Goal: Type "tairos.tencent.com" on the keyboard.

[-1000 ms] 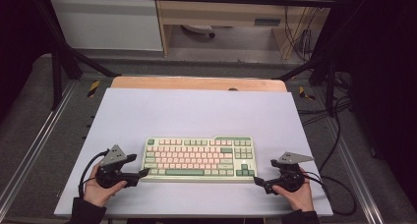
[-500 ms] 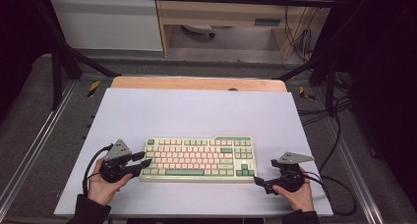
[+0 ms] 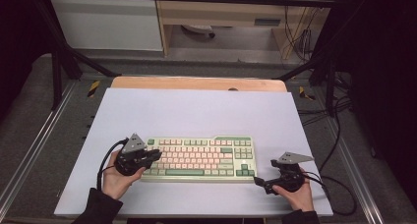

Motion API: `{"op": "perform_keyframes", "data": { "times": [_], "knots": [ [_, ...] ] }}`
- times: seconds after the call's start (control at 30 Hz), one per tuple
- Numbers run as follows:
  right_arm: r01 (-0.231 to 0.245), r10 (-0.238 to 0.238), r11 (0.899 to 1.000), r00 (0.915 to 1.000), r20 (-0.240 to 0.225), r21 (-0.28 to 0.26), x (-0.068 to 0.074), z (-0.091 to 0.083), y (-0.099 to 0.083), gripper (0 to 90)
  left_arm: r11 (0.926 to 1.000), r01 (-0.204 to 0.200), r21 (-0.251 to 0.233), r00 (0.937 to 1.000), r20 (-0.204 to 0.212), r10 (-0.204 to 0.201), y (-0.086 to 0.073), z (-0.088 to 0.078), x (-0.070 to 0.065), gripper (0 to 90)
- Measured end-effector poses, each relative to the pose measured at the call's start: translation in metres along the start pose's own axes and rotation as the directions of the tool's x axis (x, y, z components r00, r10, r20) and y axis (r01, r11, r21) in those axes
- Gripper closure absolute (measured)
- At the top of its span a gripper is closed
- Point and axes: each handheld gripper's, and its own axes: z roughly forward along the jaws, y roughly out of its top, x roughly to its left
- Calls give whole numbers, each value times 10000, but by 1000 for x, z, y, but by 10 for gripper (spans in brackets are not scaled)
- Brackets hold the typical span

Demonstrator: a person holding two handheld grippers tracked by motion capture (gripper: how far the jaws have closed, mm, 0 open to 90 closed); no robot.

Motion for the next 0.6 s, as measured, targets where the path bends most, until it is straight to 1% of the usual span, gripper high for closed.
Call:
{"op": "perform_keyframes", "data": {
  "times": [0.03, 0.07, 0.17, 0.27, 0.53, 0.6],
  "knots": [
    [-3, 3, 10000, 10000, 10, 15, 0, 0, 0, 4, 10000, 0, 0, 10000, 0, 0, 0, 0, 0, 830],
    [-5, 5, 10000, 10000, 6, 10, 0, 0, 0, 4, 10000, -36, 27, 10000, 91, 36, 4, 4, -2, 844],
    [-4, 4, 10000, 10000, -1, 6, 0, 0, 0, 5, 9999, -102, 97, 9999, 112, 101, 7, 8, -4, 872],
    [9, -9, 10000, 10000, -5, 13, 0, 0, 0, 5, 9997, -129, 193, 9997, 200, 126, 11, 17, -8, 895],
    [-6, 6, 10000, 10000, -40, 80, 0, 0, 0, 4, 9996, -130, 230, 9995, 301, 123, 18, 30, -12, 899],
    [-17, 18, 10000, 10000, -50, 84, 0, 0, 0, 5, 9996, -146, 261, 9995, 295, 138, 21, 35, -14, 899]
  ]
}}
